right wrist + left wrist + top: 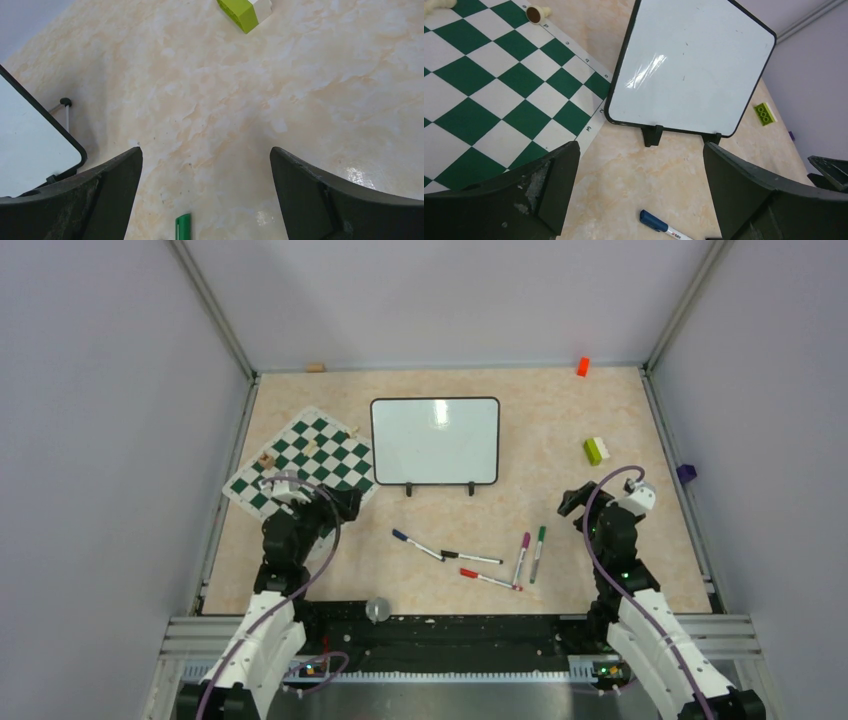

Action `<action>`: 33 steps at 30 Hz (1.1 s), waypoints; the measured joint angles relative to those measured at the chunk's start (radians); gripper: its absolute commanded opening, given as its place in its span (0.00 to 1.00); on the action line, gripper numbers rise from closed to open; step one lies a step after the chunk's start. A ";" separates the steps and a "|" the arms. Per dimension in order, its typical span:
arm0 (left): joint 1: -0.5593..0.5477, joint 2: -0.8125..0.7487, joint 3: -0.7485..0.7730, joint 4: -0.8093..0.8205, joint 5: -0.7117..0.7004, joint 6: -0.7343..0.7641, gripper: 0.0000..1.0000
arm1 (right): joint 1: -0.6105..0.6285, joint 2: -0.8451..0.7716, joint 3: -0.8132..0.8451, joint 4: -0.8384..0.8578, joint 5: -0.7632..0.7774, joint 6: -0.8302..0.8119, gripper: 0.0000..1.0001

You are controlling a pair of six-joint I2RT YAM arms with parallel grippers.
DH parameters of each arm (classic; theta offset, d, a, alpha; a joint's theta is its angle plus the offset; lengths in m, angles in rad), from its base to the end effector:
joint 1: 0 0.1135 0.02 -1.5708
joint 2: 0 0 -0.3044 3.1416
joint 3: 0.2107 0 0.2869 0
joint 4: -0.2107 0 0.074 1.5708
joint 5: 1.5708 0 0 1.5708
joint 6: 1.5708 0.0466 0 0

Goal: Write a sentence on the whiteboard
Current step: Open the whiteboard marker at the center of the board.

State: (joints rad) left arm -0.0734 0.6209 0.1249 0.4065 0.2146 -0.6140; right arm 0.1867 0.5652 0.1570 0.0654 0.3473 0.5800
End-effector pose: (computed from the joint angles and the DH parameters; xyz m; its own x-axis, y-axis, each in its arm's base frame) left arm 0.1656 -0.0221 0.1992 -0.2360 -0.5471 -0.8031 0.1801 0.7875 -0.5894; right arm 0.1555 0.0132 0.1806 -0.1993 0.4868 -0.8505 0.2985 0.8568 0.4205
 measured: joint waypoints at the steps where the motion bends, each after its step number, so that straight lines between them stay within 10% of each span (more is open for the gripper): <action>1: 0.000 0.005 0.000 0.006 0.016 0.002 0.99 | 0.000 0.000 0.000 -0.004 0.000 0.000 0.96; 18: -0.028 0.240 0.011 0.171 0.261 -0.004 0.96 | 0.024 0.137 0.289 -0.228 -0.212 -0.047 0.94; 33: -0.134 0.313 0.066 0.174 0.288 0.023 0.93 | 0.476 0.306 0.484 -0.369 -0.386 -0.205 0.87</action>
State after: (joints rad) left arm -0.2077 0.9340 0.1909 0.5804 0.5022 -0.5907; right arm 0.6628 0.8711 0.6407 -0.3031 -0.0391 0.3748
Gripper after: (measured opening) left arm 0.930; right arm 0.879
